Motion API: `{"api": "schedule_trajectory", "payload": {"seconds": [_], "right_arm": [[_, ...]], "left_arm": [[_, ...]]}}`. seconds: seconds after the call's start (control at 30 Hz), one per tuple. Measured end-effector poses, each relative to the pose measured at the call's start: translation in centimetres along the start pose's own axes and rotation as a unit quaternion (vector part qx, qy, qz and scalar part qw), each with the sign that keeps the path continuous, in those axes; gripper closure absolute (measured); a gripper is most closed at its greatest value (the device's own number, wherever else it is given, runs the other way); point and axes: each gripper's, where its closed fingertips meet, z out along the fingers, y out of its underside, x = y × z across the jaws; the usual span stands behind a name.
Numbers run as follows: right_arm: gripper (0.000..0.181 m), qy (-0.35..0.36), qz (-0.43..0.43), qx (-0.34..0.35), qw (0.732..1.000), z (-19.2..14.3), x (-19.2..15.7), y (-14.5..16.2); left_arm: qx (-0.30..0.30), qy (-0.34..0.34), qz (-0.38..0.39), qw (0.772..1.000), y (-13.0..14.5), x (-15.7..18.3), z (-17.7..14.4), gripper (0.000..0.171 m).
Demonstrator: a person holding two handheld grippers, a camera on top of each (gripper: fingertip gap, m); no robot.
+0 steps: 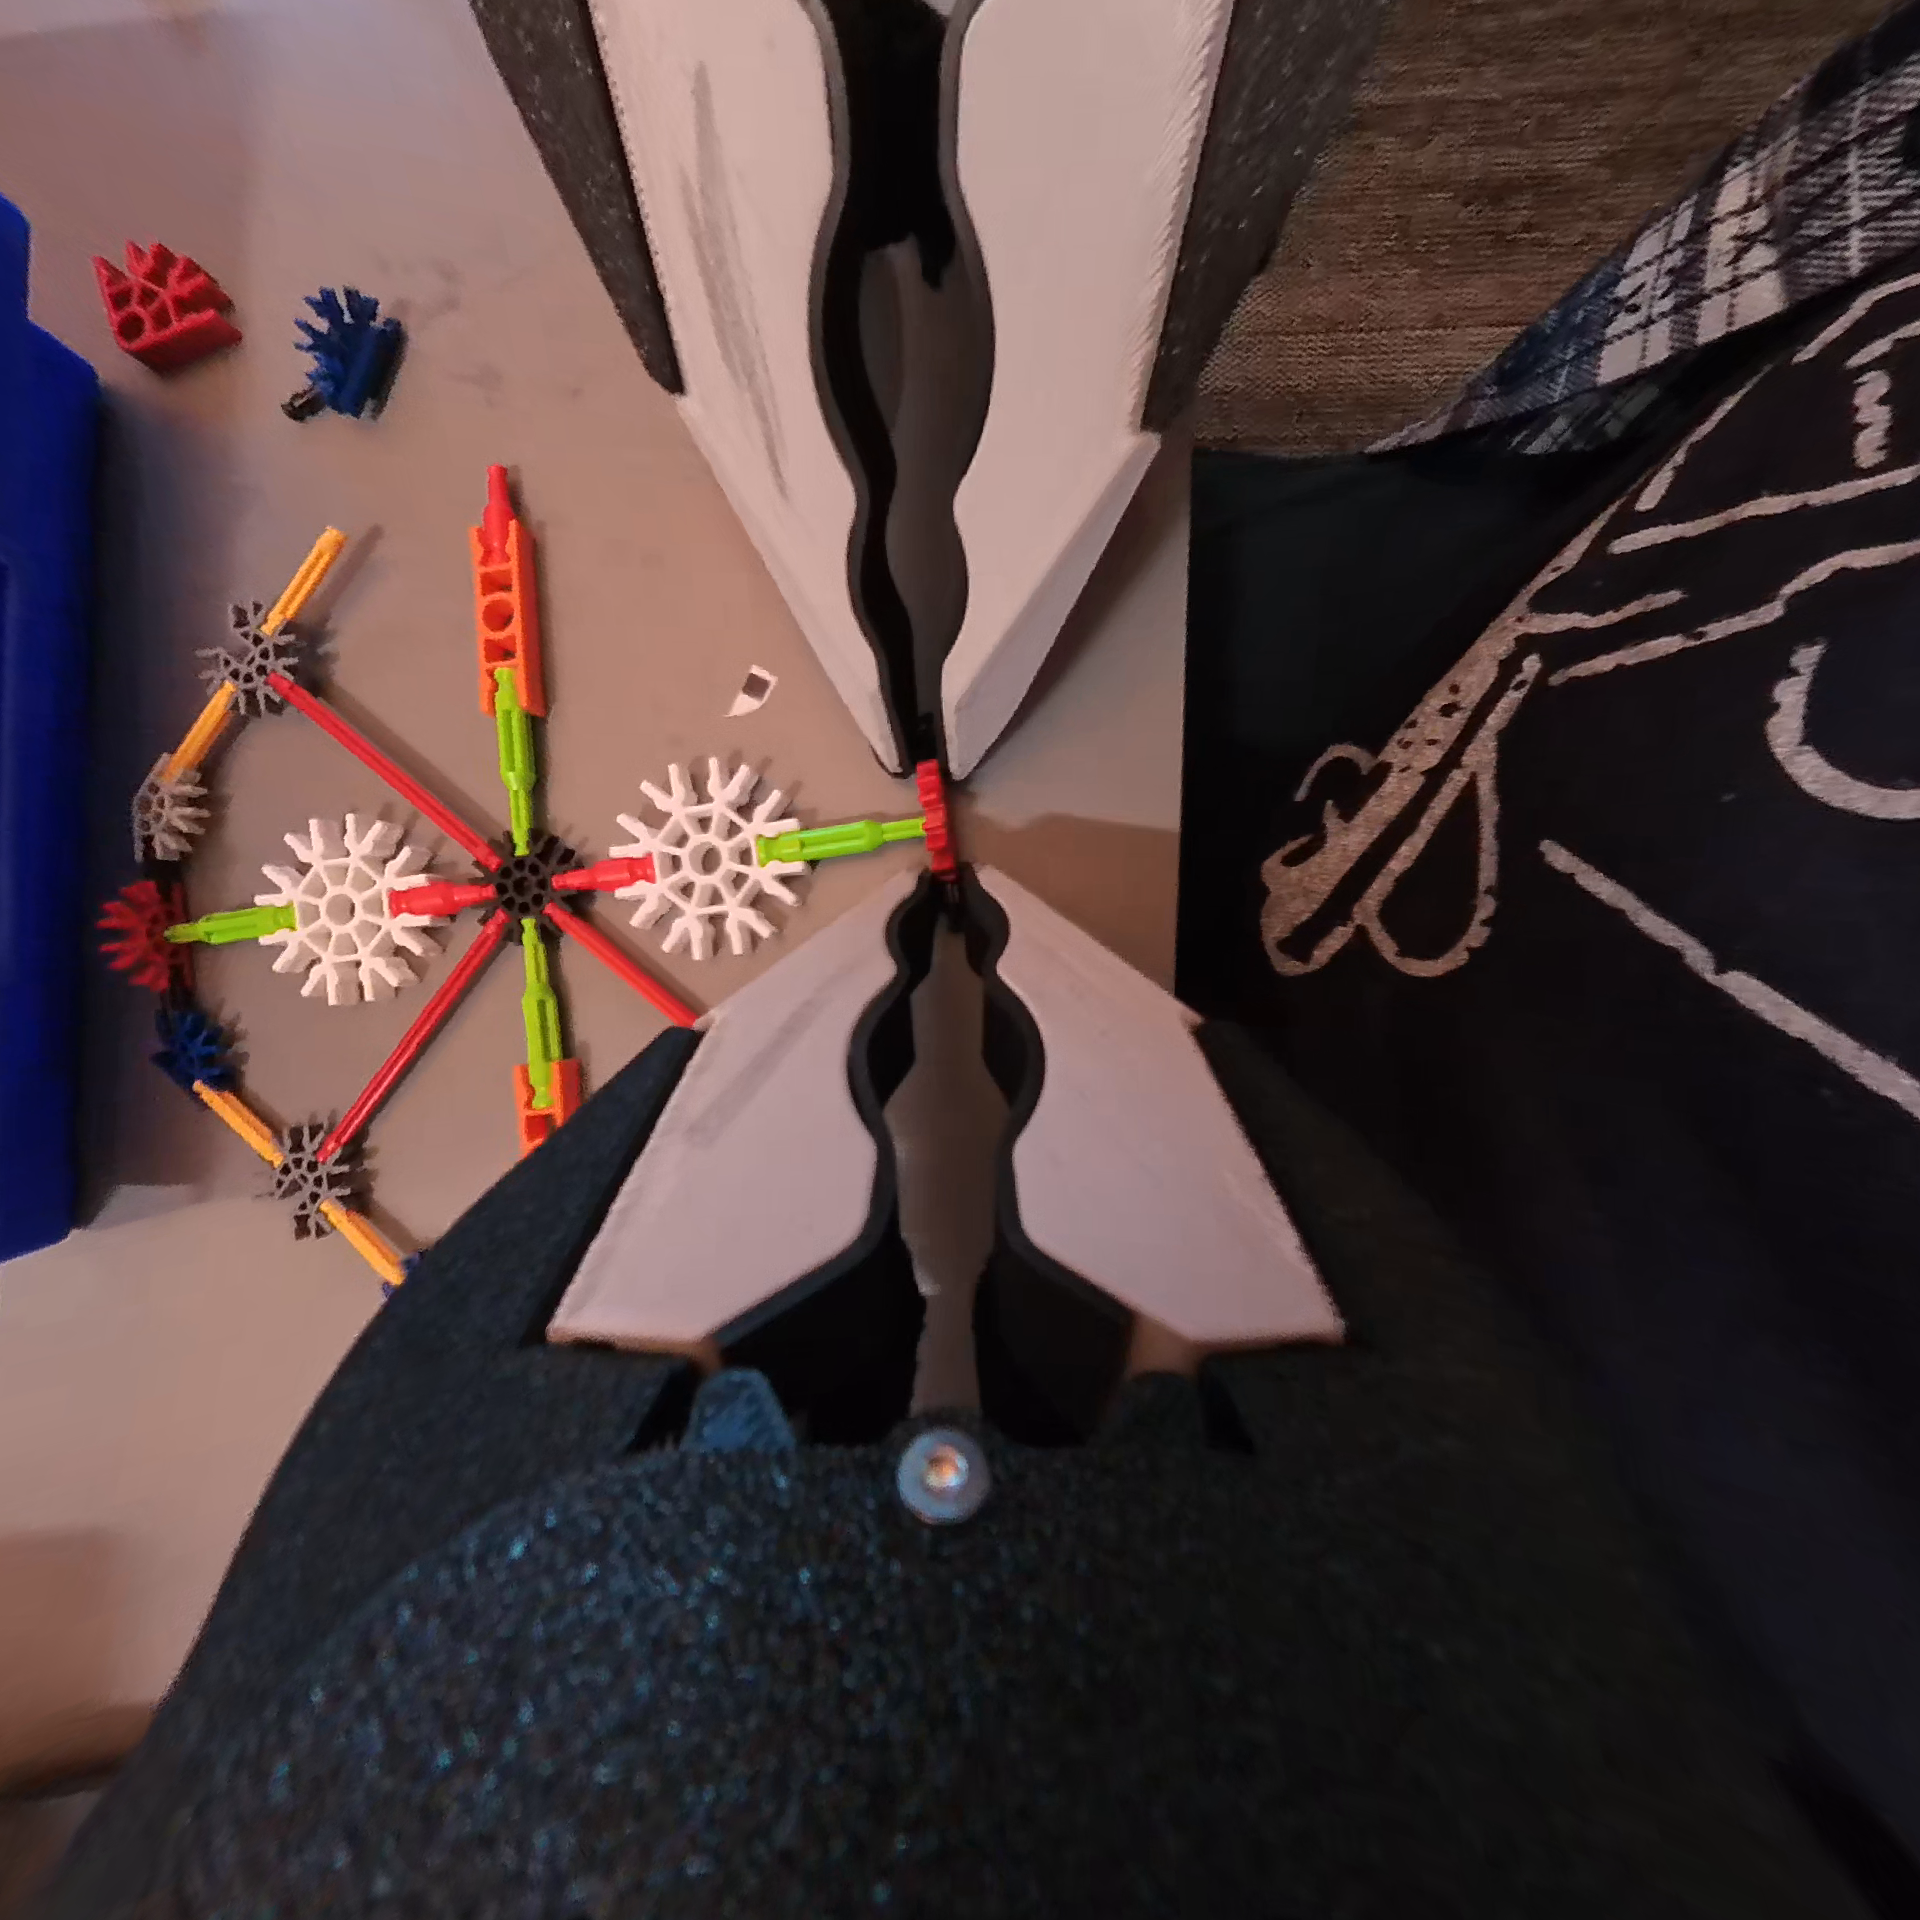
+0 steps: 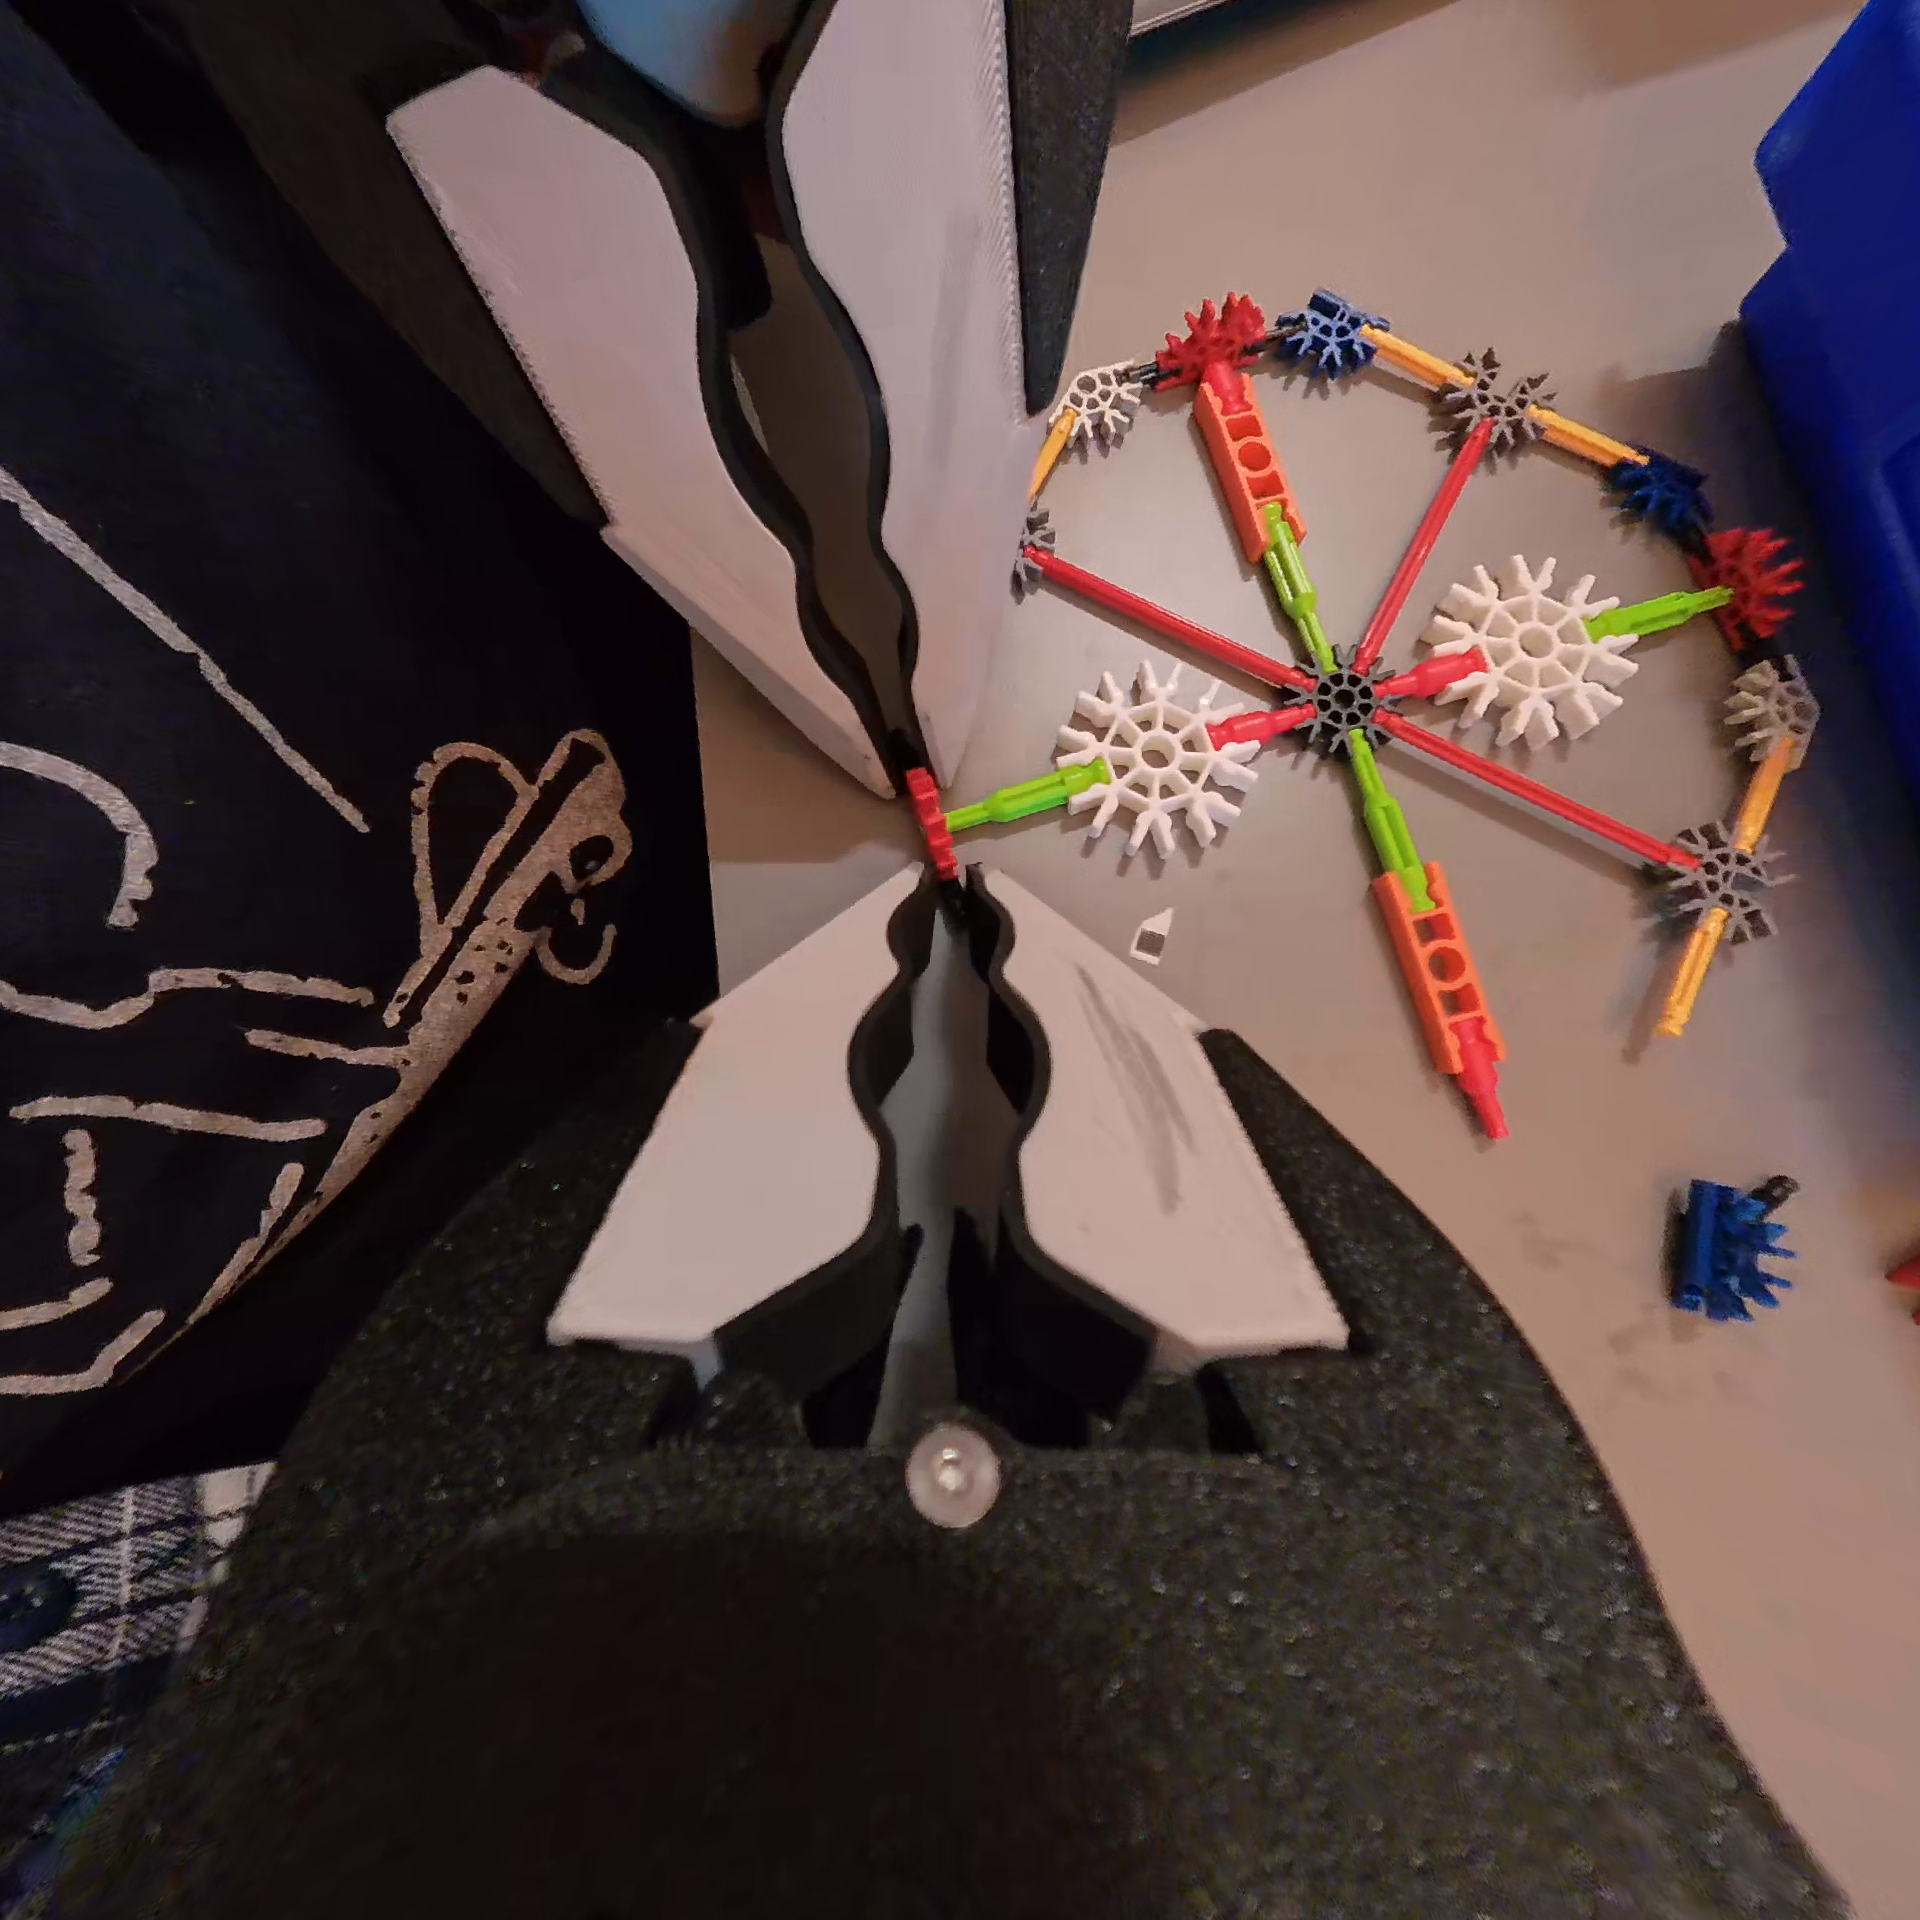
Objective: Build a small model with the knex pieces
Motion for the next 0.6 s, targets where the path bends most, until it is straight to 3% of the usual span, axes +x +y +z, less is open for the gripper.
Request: {"api": "schedule_trajectory", "payload": {"seconds": [0.6], "right_arm": [[0.173,0.033,-0.023,-0.008,0.999,-0.05,0.58,0.11]], "left_arm": [[-0.014,-0.055,0.033,0.998,0.13,-0.86,-0.17,0.16]]}}
